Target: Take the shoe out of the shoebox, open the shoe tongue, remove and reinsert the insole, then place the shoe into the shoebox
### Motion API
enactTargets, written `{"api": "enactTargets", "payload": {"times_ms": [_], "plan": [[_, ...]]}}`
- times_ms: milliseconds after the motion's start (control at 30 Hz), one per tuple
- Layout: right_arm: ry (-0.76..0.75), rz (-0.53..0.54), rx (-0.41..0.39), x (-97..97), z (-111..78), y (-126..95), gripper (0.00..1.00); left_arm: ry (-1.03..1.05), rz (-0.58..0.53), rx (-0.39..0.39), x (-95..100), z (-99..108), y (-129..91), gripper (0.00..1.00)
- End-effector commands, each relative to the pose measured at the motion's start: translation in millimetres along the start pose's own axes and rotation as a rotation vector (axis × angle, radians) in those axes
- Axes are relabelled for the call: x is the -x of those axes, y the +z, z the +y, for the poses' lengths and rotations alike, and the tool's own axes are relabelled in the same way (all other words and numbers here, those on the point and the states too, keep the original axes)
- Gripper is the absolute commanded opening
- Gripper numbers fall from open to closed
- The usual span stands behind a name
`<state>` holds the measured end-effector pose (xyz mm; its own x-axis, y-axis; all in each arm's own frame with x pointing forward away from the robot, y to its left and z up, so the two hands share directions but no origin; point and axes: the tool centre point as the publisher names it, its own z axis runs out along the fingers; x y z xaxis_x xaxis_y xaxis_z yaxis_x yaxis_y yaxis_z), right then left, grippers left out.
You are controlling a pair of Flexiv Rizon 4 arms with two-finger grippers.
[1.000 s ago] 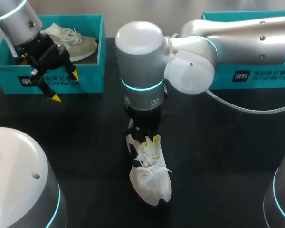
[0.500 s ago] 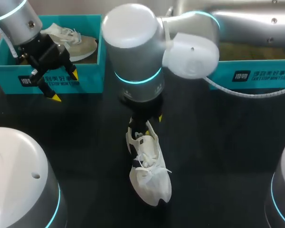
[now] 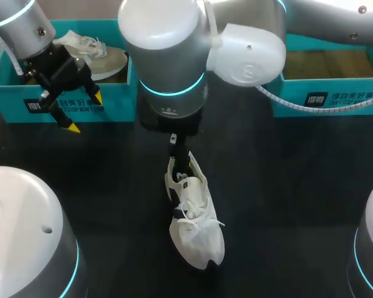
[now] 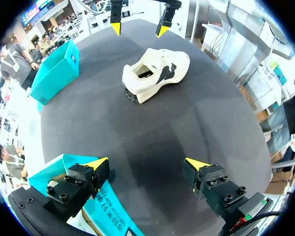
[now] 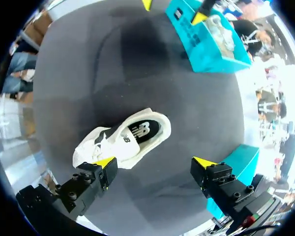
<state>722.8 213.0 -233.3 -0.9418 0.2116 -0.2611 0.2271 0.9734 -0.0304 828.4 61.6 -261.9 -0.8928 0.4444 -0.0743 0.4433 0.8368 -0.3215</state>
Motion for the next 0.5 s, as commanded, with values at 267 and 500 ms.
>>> {"api": "enactTargets", "payload": {"times_ms": [267, 500], "plan": [[-0.065, 0.001, 0.045, 0.4, -8.7, -1, 1.0, 0.0, 0.001, 0.002, 0.0, 0, 0, 1.0], [-0.259, -0.005, 0.052, 9.6, 26.9, 20, 1.0, 0.0, 0.001, 0.002, 0.0, 0, 0, 1.0]]}}
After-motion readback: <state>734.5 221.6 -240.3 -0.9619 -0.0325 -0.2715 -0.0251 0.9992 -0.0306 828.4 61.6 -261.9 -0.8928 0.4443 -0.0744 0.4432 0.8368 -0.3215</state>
